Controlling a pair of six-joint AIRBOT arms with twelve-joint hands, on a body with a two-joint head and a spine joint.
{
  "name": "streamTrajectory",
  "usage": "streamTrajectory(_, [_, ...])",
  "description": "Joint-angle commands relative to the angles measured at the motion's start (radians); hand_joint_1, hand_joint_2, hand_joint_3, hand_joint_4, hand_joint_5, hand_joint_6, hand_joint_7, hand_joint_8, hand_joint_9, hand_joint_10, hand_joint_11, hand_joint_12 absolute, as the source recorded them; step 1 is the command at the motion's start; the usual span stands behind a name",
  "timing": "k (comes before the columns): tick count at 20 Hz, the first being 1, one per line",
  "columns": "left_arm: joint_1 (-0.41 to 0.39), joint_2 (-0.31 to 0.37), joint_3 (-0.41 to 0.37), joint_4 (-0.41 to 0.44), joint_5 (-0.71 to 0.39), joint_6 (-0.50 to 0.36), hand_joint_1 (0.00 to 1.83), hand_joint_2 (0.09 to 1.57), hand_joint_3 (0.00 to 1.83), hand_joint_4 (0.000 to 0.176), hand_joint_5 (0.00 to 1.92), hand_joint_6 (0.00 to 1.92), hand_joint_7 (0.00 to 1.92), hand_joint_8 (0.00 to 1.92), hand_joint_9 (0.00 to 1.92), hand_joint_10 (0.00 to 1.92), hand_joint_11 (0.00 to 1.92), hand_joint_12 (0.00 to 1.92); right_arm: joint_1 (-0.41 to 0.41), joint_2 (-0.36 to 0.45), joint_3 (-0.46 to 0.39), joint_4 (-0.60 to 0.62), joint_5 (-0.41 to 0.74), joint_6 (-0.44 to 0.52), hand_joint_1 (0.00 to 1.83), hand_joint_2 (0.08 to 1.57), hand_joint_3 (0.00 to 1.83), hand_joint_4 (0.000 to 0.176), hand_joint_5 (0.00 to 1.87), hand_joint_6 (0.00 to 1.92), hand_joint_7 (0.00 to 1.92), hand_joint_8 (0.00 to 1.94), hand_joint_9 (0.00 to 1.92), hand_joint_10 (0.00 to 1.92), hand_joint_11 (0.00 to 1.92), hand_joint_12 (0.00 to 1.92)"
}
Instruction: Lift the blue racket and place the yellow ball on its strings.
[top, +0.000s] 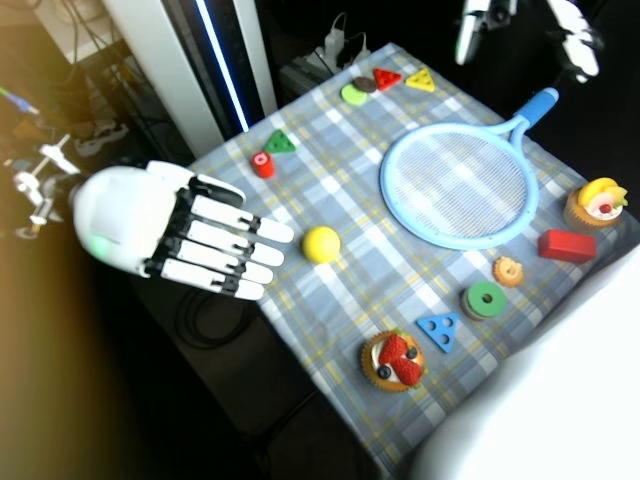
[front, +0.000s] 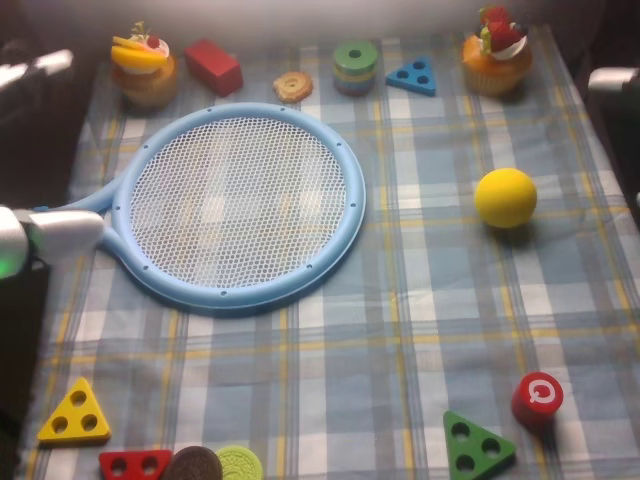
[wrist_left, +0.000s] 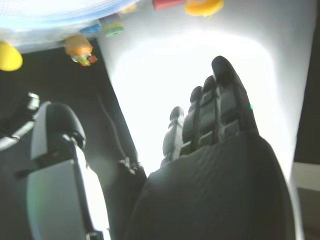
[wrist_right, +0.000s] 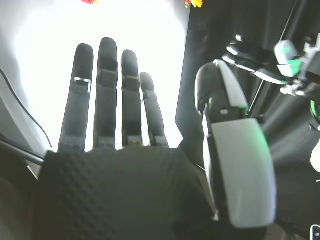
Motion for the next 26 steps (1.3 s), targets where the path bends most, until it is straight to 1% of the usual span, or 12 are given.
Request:
streamTrajectory(1, [0.001, 0.011, -0.014, 0.018, -0.183, 0.028, 0.53, 1.06, 0.01, 0.176, 0.22, 0.01, 0.36, 0.02, 0.44, 0.04, 0.03, 1.12, 0.004, 0.006, 0.003, 0.02, 0.125, 0.007, 0.97, 1.25, 0.0, 0.0, 0.45, 0.0, 0.53, 0.0, 0.53, 0.01, 0.26, 0.66])
streamTrajectory(4, [0.036, 0.013, -0.036, -0.024, -0.225, 0.089, 0.55, 1.07, 0.01, 0.176, 0.19, 0.0, 0.32, 0.0, 0.38, 0.0, 0.0, 1.0, 0.003, 0.005, 0.003, 0.02, 0.121, 0.009, 1.0, 1.25, 0.0, 0.0, 0.47, 0.0, 0.54, 0.0, 0.54, 0.0, 0.3, 0.61])
streamTrajectory(6, [0.057, 0.003, -0.017, -0.095, -0.193, 0.162, 0.6, 1.05, 0.0, 0.176, 0.2, 0.0, 0.31, 0.0, 0.38, 0.0, 0.0, 0.94, 0.003, 0.002, 0.003, 0.014, 0.115, 0.009, 0.99, 1.24, 0.0, 0.0, 0.47, 0.0, 0.55, 0.0, 0.57, 0.0, 0.34, 0.57])
streamTrajectory(9, [0.064, -0.018, 0.03, -0.168, -0.13, 0.164, 0.65, 1.02, 0.0, 0.176, 0.16, 0.0, 0.25, 0.0, 0.29, 0.0, 0.0, 0.77, 0.003, 0.0, 0.004, 0.013, 0.11, 0.009, 1.0, 1.23, 0.0, 0.0, 0.48, 0.0, 0.56, 0.01, 0.58, 0.01, 0.36, 0.57])
streamTrajectory(12, [0.064, -0.041, 0.089, -0.23, -0.043, 0.164, 0.59, 1.02, 0.0, 0.176, 0.09, 0.0, 0.17, 0.0, 0.23, 0.0, 0.0, 0.83, 0.001, 0.0, 0.004, 0.01, 0.101, 0.009, 0.99, 1.23, 0.0, 0.0, 0.49, 0.01, 0.57, 0.01, 0.59, 0.01, 0.37, 0.57])
streamTrajectory(13, [0.064, -0.047, 0.105, -0.243, -0.021, 0.164, 0.57, 1.02, 0.0, 0.176, 0.07, 0.0, 0.15, 0.0, 0.21, 0.0, 0.0, 0.79, 0.001, 0.0, 0.005, 0.008, 0.099, 0.009, 0.98, 1.23, 0.0, 0.0, 0.49, 0.01, 0.58, 0.01, 0.6, 0.01, 0.39, 0.58])
streamTrajectory(16, [0.058, -0.063, 0.16, -0.268, 0.054, 0.165, 0.65, 1.01, 0.0, 0.176, 0.05, 0.0, 0.12, 0.0, 0.14, 0.0, 0.0, 0.52, 0.003, -0.005, 0.01, -0.002, 0.089, 0.009, 0.97, 1.22, 0.0, 0.0, 0.5, 0.01, 0.6, 0.01, 0.62, 0.01, 0.38, 0.59])
streamTrajectory(19, [0.044, -0.083, 0.211, -0.313, 0.131, 0.216, 0.68, 0.98, 0.0, 0.176, 0.08, 0.01, 0.12, 0.0, 0.12, 0.0, 0.0, 0.44, 0.004, -0.013, 0.014, -0.009, 0.078, 0.009, 0.97, 1.21, 0.0, 0.0, 0.51, 0.0, 0.61, 0.0, 0.63, 0.0, 0.32, 0.72])
streamTrajectory(22, [0.033, -0.106, 0.256, -0.351, 0.197, 0.236, 0.64, 0.99, 0.0, 0.176, 0.02, 0.0, 0.05, 0.0, 0.09, 0.0, 0.0, 0.39, 0.006, -0.018, 0.019, -0.017, 0.068, 0.009, 0.98, 1.22, 0.0, 0.0, 0.51, 0.0, 0.62, 0.0, 0.64, 0.0, 0.28, 0.81])
streamTrajectory(23, [0.023, -0.123, 0.284, -0.37, 0.231, 0.236, 0.65, 0.99, 0.0, 0.176, 0.0, 0.0, 0.02, 0.0, 0.04, 0.01, 0.0, 0.26, 0.009, -0.021, 0.021, -0.021, 0.063, 0.009, 0.98, 1.22, 0.0, 0.0, 0.52, 0.0, 0.62, 0.0, 0.64, 0.0, 0.28, 0.82])
streamTrajectory(24, [0.015, -0.134, 0.302, -0.381, 0.249, 0.236, 0.63, 1.0, 0.0, 0.176, 0.0, 0.0, 0.02, 0.01, 0.04, 0.01, 0.0, 0.24, 0.01, -0.022, 0.022, -0.023, 0.062, 0.009, 0.97, 1.23, 0.0, 0.0, 0.52, 0.0, 0.63, 0.0, 0.65, 0.0, 0.29, 0.83])
streamTrajectory(26, [-0.004, -0.156, 0.334, -0.398, 0.285, 0.237, 0.62, 1.0, 0.0, 0.176, 0.01, 0.0, 0.0, 0.0, 0.04, 0.0, 0.0, 0.33, 0.012, -0.028, 0.024, -0.025, 0.06, 0.009, 0.96, 1.23, 0.0, 0.0, 0.51, 0.0, 0.62, 0.0, 0.63, 0.0, 0.26, 0.82])
